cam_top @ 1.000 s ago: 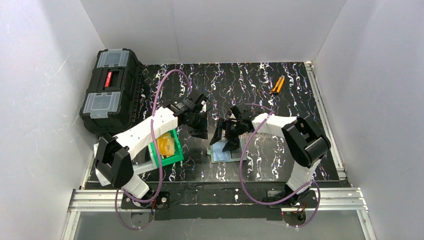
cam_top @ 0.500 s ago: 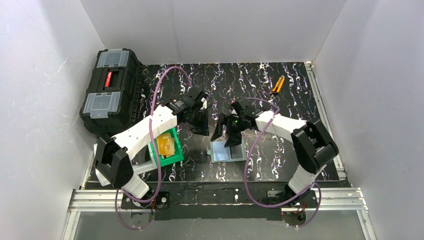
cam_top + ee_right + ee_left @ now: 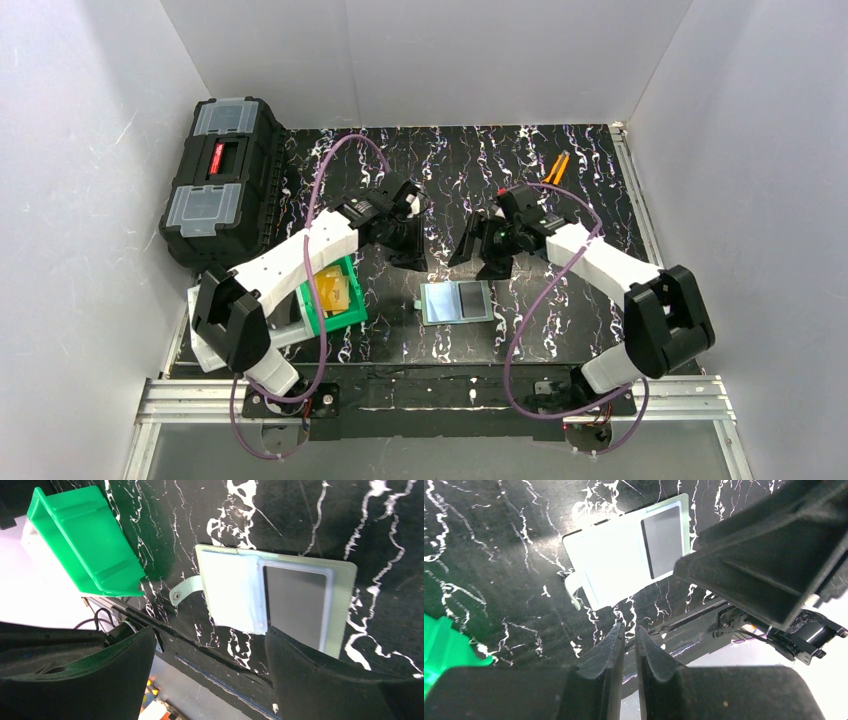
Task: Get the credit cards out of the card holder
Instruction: Remove the credit card from the card holder.
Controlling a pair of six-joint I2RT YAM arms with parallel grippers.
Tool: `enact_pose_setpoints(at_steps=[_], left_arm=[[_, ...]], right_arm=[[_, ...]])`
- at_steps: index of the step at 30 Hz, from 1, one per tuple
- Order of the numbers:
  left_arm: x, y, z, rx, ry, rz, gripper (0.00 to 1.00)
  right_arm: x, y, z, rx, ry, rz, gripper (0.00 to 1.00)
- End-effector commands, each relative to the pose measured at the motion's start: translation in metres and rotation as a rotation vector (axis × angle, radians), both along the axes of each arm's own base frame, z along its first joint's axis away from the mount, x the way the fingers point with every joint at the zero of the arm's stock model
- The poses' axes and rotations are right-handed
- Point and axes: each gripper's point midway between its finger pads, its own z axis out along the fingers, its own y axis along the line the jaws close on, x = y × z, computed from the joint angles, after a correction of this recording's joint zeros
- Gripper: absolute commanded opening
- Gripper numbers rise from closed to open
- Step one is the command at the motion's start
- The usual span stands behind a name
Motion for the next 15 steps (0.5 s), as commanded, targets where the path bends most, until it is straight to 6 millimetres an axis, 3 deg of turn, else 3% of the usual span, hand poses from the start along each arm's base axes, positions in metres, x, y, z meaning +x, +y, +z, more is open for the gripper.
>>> enact_pose_setpoints(at_steps=[1, 10, 15], left_arm=[[-0.004, -0.024, -0.008, -0.027, 0.038, -0.037, 0.13], [-0.015, -0.068, -0.044, 0.02, 0.093, -0.119, 0.17], [-0.017, -0.078, -0.068, 0.061, 0.12, -0.135, 0.16]], right_arm=[[-0.008, -0.027, -0.006, -0.031, 0.002, -0.043, 0.87], [-0.016, -0.072, -0.025, -0.067, 0.023, -0.136, 0.83], [-0.022, -0.076, -0.03, -0.08, 0.026, -0.132, 0.69]])
